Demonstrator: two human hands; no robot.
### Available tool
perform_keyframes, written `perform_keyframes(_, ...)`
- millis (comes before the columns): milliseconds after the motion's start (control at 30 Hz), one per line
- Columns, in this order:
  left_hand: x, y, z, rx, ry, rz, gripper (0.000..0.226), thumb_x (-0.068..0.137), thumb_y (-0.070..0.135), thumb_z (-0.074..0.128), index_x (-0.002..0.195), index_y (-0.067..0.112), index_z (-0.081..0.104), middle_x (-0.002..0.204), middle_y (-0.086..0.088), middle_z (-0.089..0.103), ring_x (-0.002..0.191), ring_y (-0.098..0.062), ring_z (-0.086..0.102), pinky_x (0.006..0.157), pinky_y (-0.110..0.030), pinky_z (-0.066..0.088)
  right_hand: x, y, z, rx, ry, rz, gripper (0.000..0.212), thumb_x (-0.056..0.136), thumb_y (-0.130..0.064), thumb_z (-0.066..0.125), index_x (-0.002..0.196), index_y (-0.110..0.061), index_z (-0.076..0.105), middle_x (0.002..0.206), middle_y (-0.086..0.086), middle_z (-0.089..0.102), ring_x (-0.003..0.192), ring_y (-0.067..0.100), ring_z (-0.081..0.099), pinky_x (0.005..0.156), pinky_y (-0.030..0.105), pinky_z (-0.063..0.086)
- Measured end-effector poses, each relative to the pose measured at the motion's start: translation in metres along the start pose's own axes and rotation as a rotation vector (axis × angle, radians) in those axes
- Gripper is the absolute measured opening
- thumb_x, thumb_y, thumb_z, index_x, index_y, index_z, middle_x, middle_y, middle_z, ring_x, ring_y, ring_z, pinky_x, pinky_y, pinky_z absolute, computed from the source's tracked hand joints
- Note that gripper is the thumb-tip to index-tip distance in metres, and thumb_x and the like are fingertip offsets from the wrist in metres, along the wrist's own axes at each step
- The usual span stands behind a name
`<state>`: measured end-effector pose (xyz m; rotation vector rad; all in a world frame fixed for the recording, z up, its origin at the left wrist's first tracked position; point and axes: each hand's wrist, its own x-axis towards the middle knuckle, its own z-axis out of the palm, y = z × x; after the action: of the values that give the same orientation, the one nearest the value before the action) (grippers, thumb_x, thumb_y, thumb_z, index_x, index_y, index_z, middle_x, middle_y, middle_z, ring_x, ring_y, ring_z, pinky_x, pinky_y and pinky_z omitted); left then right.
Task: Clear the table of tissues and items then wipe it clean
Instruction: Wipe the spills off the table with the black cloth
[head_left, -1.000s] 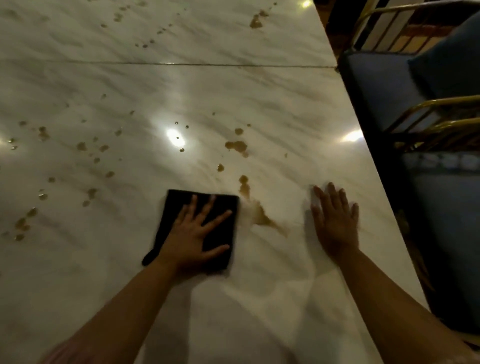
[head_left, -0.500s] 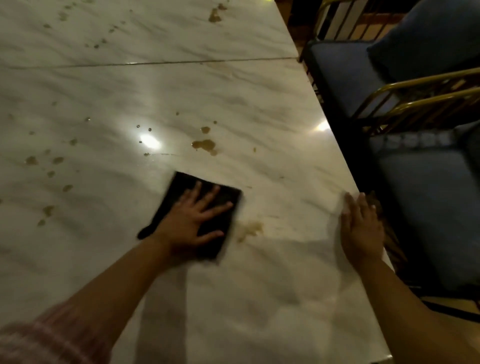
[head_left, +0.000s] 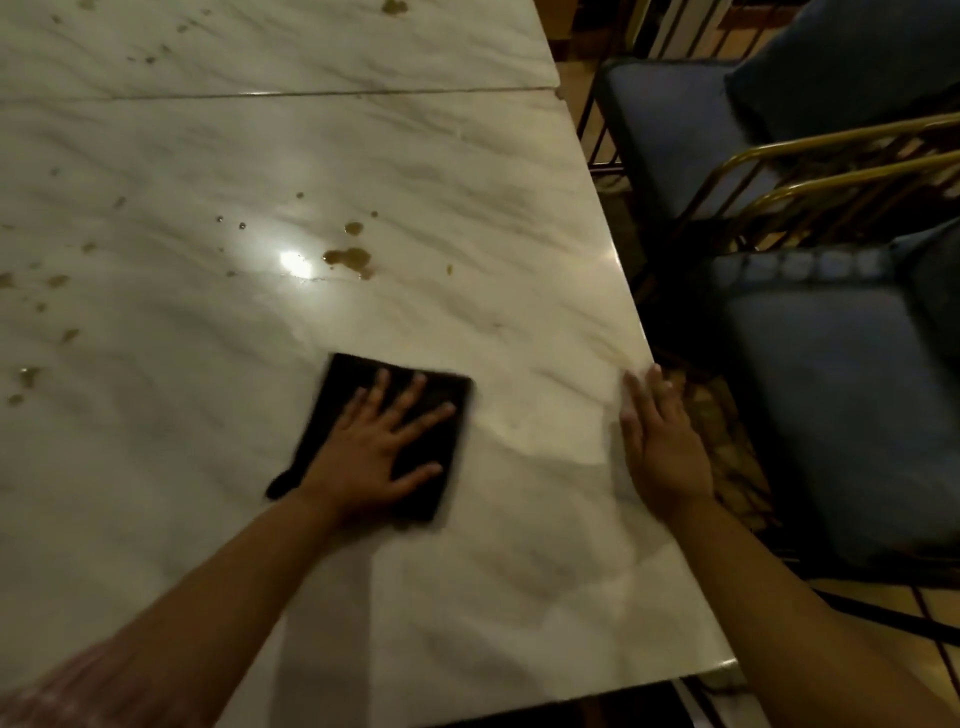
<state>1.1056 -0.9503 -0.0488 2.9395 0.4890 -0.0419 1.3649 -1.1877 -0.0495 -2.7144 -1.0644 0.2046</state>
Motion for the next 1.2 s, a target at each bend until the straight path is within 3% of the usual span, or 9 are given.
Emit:
perform_keyframes(200, 0.074, -0.01, -0.023, -0.244, 0.052, -0.828, 0.066, 0.09, 0.065, 0.027, 0.147, 0.032, 0.023, 0.159, -0.009, -0.002, 0.142, -0.04, -0.01, 0.114, -0.053, -0.007, -0.001, -0.006, 0.001, 0.04, 0.041, -0.027, 0.064, 0.092, -0.049, 0.013, 0.148, -0.023, 0.028, 0.157, 0.006, 0.017, 0.144, 0.015, 0.004, 0.113, 0.023, -0.001)
perform_keyframes(267, 0.102, 0.032, -0.015, -0.267, 0.037, -0.736, 0.063, 0.093, 0.06, 0.022, 0.144, 0.026, 0.032, 0.158, -0.012, 0.003, 0.143, -0.041, -0.004, 0.114, -0.054, -0.003, -0.002, -0.004, 0.001, 0.063, 0.029, -0.026, 0.059, 0.094, -0.047, 0.017, 0.148, -0.024, 0.026, 0.158, 0.004, 0.013, 0.146, 0.017, 0.005, 0.112, 0.022, -0.002)
perform_keyframes(367, 0.086, 0.105, 0.007, -0.182, 0.089, -0.221, 0.057, 0.088, 0.051, 0.029, 0.131, 0.024, 0.054, 0.148, -0.012, 0.036, 0.135, -0.045, 0.029, 0.109, -0.06, 0.024, -0.002, -0.004, -0.001, 0.129, 0.02, -0.03, 0.051, 0.1, -0.039, 0.024, 0.148, -0.025, 0.027, 0.158, 0.002, 0.011, 0.146, 0.017, 0.005, 0.112, 0.021, -0.002)
perform_keyframes(433, 0.052, 0.124, 0.017, -0.134, 0.067, -0.017, 0.051, 0.092, 0.05, 0.028, 0.136, 0.03, 0.045, 0.148, 0.001, 0.038, 0.136, -0.036, 0.031, 0.111, -0.048, 0.023, -0.001, -0.003, -0.002, 0.18, 0.027, -0.033, 0.05, 0.1, -0.039, 0.024, 0.147, -0.026, 0.028, 0.158, 0.001, 0.012, 0.146, 0.017, 0.006, 0.114, 0.029, 0.011)
perform_keyframes(700, 0.095, 0.022, -0.009, -0.171, 0.022, -0.803, 0.057, 0.099, 0.047, 0.018, 0.15, 0.028, 0.003, 0.159, -0.004, -0.006, 0.143, -0.037, -0.01, 0.114, -0.052, -0.005, 0.0, -0.001, -0.001, 0.262, -0.019, -0.01, 0.048, 0.101, -0.041, 0.025, 0.148, -0.031, 0.024, 0.159, -0.005, 0.006, 0.146, 0.013, 0.0, 0.115, 0.039, 0.016)
perform_keyframes(800, 0.139, 0.061, -0.006, -0.16, -0.009, -0.69, 0.054, 0.1, 0.044, 0.021, 0.15, 0.031, 0.003, 0.159, -0.003, -0.005, 0.143, -0.038, -0.01, 0.113, -0.052, -0.005, 0.0, 0.0, -0.002, 0.417, 0.04, 0.003, 0.052, 0.099, -0.044, 0.025, 0.147, -0.022, 0.029, 0.158, -0.002, 0.016, 0.146, 0.014, 0.006, 0.114, 0.03, 0.011)
perform_keyframes(1000, 0.06, 0.144, 0.015, -0.061, -0.029, 0.035, 0.055, 0.089, 0.059, 0.004, 0.142, 0.043, 0.008, 0.153, 0.011, 0.003, 0.141, -0.028, -0.004, 0.114, -0.038, -0.003, -0.006, 0.006, -0.007, 0.692, 0.198, 0.061, 0.051, 0.098, -0.031, 0.029, 0.14, -0.005, 0.039, 0.145, 0.013, 0.041, 0.14, 0.025, 0.028, 0.11, 0.022, 0.017)
perform_keyframes(1067, 0.028, 0.118, 0.014, -0.041, -0.002, 0.001, 0.058, 0.091, 0.063, 0.002, 0.143, 0.041, 0.015, 0.151, 0.009, 0.013, 0.14, -0.03, 0.008, 0.114, -0.036, 0.004, -0.006, 0.004, -0.006, 0.654, 0.181, 0.045, 0.053, 0.096, -0.033, 0.028, 0.139, -0.004, 0.041, 0.144, 0.015, 0.042, 0.14, 0.027, 0.027, 0.111, 0.023, 0.016)
perform_keyframes(1200, 0.044, 0.068, 0.0, -0.17, -0.014, -0.551, 0.055, 0.092, 0.06, 0.006, 0.144, 0.043, 0.004, 0.159, 0.001, -0.003, 0.145, -0.03, -0.008, 0.115, -0.043, -0.005, -0.013, -0.007, -0.002, 0.202, 0.152, -0.299, 0.055, 0.098, -0.039, 0.023, 0.138, -0.008, 0.044, 0.146, 0.011, 0.041, 0.141, 0.029, 0.027, 0.115, 0.036, 0.012)
